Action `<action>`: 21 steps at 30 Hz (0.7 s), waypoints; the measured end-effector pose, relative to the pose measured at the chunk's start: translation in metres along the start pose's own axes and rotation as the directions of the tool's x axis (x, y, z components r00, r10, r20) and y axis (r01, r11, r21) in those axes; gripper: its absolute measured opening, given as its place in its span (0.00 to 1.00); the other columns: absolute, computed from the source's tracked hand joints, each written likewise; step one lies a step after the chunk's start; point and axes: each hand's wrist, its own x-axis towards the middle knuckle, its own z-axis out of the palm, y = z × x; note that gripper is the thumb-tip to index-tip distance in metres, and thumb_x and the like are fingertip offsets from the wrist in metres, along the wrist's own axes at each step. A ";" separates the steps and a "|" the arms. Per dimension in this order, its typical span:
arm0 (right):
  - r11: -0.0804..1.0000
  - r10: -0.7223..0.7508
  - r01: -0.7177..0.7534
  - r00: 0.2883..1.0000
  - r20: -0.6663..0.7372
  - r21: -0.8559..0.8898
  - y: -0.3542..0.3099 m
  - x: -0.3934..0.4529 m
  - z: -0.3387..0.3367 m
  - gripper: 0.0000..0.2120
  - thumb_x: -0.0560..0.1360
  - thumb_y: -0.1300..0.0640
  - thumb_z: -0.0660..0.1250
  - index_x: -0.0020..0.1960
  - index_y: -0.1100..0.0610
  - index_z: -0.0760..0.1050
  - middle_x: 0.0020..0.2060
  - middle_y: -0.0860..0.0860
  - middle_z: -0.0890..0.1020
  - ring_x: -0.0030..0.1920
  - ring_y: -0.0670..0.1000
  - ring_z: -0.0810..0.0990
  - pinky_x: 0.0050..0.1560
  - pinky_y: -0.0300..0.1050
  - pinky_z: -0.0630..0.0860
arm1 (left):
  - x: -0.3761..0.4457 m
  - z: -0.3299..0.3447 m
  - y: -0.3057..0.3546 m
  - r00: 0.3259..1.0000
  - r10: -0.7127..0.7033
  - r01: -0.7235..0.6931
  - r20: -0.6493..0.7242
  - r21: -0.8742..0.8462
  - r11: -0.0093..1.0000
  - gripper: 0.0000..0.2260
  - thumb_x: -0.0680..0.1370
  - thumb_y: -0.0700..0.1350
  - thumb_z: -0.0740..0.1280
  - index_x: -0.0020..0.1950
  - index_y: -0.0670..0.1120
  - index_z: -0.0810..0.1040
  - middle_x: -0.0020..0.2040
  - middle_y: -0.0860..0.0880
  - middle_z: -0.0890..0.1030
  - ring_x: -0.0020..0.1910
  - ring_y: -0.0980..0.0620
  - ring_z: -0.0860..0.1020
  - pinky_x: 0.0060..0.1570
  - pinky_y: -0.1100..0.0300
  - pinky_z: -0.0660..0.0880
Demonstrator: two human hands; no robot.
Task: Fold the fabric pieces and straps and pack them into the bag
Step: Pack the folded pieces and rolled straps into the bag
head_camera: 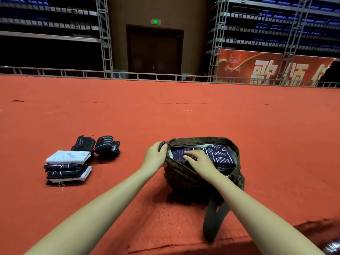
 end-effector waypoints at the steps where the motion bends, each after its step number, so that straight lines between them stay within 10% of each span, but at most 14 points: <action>1: 1.000 -0.004 0.004 1.000 -0.006 -0.003 0.000 -0.003 -0.001 0.13 0.77 0.50 0.65 0.60 0.52 0.78 0.53 0.49 0.74 0.55 0.46 0.74 0.65 0.41 0.67 | -0.004 -0.003 -0.005 0.999 -0.038 0.038 0.008 -0.004 0.999 0.09 0.81 0.46 0.57 0.50 0.46 0.77 0.39 0.48 0.78 0.38 0.45 0.80 0.42 0.50 0.80; 4: 1.000 -0.026 0.026 0.998 -0.056 0.011 -0.005 -0.010 -0.005 0.14 0.77 0.52 0.65 0.61 0.53 0.77 0.53 0.48 0.75 0.57 0.47 0.74 0.61 0.38 0.66 | -0.011 -0.009 -0.019 0.994 -0.097 0.097 0.050 0.011 0.995 0.09 0.81 0.47 0.56 0.51 0.47 0.74 0.40 0.46 0.78 0.32 0.47 0.78 0.38 0.53 0.79; 11: 0.967 -0.208 0.227 0.964 -0.164 0.113 -0.081 -0.002 -0.001 0.10 0.77 0.56 0.64 0.57 0.52 0.79 0.52 0.48 0.78 0.49 0.41 0.75 0.54 0.30 0.68 | 0.010 -0.067 -0.043 0.999 0.006 -0.001 -0.037 0.138 0.990 0.15 0.79 0.51 0.61 0.63 0.48 0.75 0.59 0.46 0.74 0.54 0.52 0.75 0.58 0.49 0.75; 15: 0.933 -0.330 0.335 0.942 -0.055 0.134 -0.139 0.011 0.044 0.10 0.77 0.58 0.65 0.57 0.51 0.79 0.49 0.47 0.78 0.48 0.42 0.76 0.49 0.31 0.68 | 0.027 -0.136 -0.073 0.980 0.032 0.013 -0.198 0.225 0.974 0.13 0.78 0.46 0.63 0.61 0.45 0.77 0.56 0.46 0.77 0.54 0.52 0.76 0.57 0.60 0.69; 21: 0.968 -0.249 0.236 0.947 0.202 0.087 -0.175 0.045 0.156 0.12 0.76 0.56 0.64 0.59 0.54 0.78 0.55 0.52 0.81 0.56 0.50 0.77 0.58 0.43 0.71 | 0.046 -0.241 -0.152 0.927 -0.021 0.213 -0.374 0.481 0.850 0.13 0.76 0.44 0.62 0.59 0.48 0.79 0.55 0.40 0.79 0.58 0.38 0.73 0.59 0.50 0.67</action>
